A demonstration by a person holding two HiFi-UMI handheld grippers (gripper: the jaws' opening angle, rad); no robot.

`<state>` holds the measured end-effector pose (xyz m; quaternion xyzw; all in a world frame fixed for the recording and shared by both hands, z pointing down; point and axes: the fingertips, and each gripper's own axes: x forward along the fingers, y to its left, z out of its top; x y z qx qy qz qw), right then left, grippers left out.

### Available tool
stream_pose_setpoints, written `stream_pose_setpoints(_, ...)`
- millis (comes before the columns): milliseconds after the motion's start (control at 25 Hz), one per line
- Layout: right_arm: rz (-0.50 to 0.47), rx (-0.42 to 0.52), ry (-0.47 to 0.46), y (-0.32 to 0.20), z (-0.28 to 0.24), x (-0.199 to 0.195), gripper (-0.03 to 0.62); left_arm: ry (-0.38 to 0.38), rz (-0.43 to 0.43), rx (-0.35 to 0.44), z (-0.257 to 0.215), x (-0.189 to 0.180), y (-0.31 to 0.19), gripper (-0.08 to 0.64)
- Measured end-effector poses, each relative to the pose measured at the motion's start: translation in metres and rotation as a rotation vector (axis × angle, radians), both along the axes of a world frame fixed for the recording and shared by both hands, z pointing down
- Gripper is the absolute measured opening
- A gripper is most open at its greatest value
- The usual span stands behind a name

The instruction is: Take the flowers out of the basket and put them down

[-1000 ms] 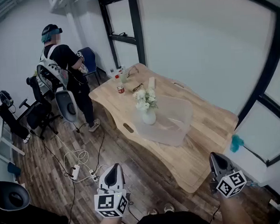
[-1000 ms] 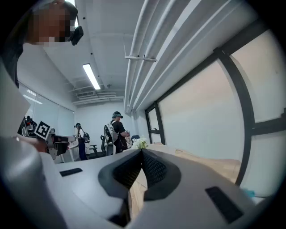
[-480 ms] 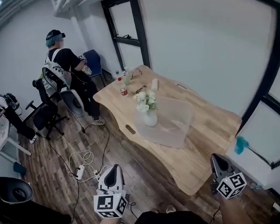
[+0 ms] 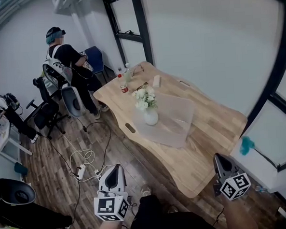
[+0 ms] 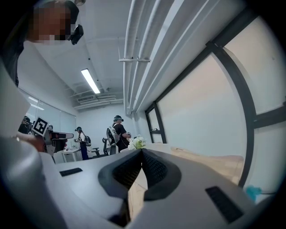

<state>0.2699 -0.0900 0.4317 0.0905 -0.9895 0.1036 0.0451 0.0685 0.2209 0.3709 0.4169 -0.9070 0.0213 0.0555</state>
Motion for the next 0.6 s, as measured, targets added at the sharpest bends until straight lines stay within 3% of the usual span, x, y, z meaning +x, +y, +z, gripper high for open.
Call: stream_pose_setpoints(600, 0.081, 0.022, 0.009, -0.025, 0.004, -0.037, 0.021, -0.002, 0.074, 0.041, 0.005, -0.070, -0.044, 0.005)
